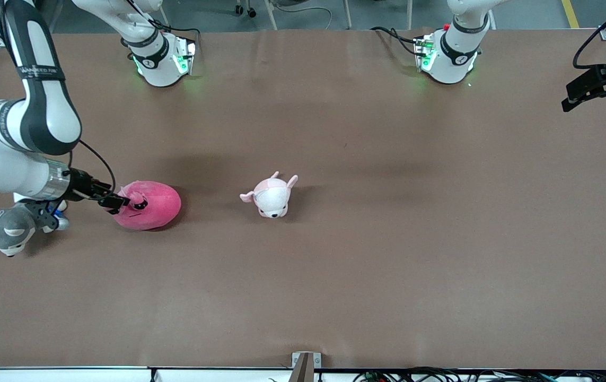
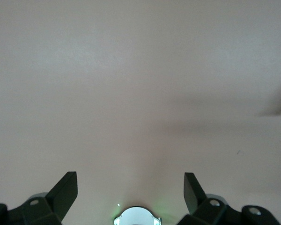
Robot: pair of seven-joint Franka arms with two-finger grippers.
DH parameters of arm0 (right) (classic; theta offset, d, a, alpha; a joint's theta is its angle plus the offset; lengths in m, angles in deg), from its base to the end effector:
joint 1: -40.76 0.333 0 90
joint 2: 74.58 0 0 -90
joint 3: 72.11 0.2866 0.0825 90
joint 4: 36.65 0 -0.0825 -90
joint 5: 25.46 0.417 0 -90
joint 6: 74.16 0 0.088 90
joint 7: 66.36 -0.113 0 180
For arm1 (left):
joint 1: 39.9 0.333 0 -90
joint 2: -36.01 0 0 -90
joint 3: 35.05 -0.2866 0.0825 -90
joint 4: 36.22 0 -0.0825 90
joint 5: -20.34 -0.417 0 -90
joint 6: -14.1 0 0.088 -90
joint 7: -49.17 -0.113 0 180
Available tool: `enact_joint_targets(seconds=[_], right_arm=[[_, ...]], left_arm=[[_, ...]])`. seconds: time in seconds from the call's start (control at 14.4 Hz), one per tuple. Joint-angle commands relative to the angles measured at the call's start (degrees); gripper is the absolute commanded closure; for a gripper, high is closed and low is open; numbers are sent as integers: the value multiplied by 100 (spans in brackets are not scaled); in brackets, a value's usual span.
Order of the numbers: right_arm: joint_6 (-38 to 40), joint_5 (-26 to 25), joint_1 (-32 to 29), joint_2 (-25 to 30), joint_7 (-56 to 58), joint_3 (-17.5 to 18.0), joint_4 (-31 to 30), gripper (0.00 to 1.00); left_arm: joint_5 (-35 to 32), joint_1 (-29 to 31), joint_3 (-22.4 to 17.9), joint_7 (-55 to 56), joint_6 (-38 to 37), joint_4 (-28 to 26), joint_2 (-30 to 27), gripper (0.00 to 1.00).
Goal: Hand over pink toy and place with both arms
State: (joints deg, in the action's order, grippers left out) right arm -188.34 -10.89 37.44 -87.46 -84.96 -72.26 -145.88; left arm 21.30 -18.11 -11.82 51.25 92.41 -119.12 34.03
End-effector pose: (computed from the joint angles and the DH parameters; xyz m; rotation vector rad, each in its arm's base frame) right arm 0.6140 -0.0203 0.3200 -2.8349 0.7328 0.2441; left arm 0.5546 -0.0203 0.6511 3.1393 0.0137 -0.0760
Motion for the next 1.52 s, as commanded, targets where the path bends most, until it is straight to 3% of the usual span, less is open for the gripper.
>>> enact_joint_targets(seconds=[0.0, 0.21, 0.35, 0.83, 1.45], right_arm=[[72, -85, -282, -39, 960, 58, 392, 0], [72, -954, -266, -74, 1350, 76, 814, 0], [194, -1263, -222, -83, 1429, 76, 1026, 0], [1485, -1493, -204, -83, 1700, 93, 1826, 0], [2242, -1554, -414, -57, 2150, 76, 2407, 0]], left_arm=[[80, 97, -3, -120, 166, -262, -224, 0], [89, 88, -3, -120, 263, -236, -154, 0], [71, 88, -12, -111, 263, -209, -127, 0], [62, 53, 6, -111, 281, -95, 188, 0], [1, 44, 32, -120, 879, -130, 383, 0]])
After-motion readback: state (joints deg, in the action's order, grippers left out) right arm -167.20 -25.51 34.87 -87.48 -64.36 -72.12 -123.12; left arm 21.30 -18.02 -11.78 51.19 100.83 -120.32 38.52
